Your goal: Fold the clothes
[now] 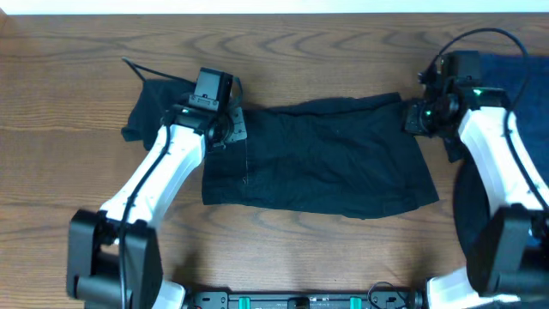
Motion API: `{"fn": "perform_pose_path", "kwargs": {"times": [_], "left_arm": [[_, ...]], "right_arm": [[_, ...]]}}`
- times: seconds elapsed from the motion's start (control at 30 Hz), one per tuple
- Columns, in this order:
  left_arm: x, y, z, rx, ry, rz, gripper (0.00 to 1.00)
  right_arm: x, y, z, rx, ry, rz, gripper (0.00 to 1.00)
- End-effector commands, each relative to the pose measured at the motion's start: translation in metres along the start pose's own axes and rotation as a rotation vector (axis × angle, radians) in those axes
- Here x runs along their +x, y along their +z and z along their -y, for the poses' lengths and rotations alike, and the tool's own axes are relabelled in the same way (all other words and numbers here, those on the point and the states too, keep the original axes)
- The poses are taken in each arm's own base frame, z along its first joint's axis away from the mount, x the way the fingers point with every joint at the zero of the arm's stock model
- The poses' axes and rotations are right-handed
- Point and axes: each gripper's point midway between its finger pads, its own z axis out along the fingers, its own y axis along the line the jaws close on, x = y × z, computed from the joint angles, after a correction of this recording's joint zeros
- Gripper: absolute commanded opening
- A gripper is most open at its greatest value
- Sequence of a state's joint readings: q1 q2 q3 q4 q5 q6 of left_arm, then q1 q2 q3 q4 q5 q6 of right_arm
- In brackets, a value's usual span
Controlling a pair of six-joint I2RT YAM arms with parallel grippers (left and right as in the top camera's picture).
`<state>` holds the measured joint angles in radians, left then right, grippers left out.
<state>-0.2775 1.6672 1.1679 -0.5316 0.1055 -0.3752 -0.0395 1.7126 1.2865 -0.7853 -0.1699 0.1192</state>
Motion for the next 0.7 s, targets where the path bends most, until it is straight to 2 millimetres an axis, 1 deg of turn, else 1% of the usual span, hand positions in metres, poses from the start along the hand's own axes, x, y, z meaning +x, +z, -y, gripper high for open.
{"fn": "perform_pose_path", "kwargs": {"times": [0.0,0.1,0.2,0.3,0.4,0.5,0.57,0.67], "left_arm": [[0.001,0.019,-0.002,-0.015,0.034,-0.023,0.06],[-0.001,0.034,-0.002,-0.014,0.067,-0.02,0.06],[-0.01,0.046,-0.008,-0.049,0.069,0.018,0.06],[-0.021,0.052,-0.016,-0.097,0.064,0.065,0.06],[-0.027,0.058,-0.021,-0.102,0.054,0.082,0.06],[-0.025,0.067,-0.029,-0.12,0.044,0.069,0.06],[-0.021,0.076,-0.035,-0.132,0.038,0.048,0.06],[-0.013,0.091,-0.045,-0.152,0.028,0.013,0.06]], "right_arm": [[0.005,0.028,-0.007,-0.057,-0.079,-0.036,0.01],[-0.008,0.046,-0.006,-0.058,-0.124,0.003,0.01],[-0.019,0.064,-0.003,-0.054,-0.143,0.039,0.01],[-0.024,0.083,0.0,-0.053,-0.146,0.051,0.01],[-0.03,0.102,0.003,-0.053,-0.15,0.073,0.01],[-0.036,0.12,0.005,-0.052,-0.155,0.096,0.01],[-0.036,0.13,0.007,-0.052,-0.155,0.099,0.01],[-0.032,0.137,0.009,-0.051,-0.153,0.087,0.01]]}}
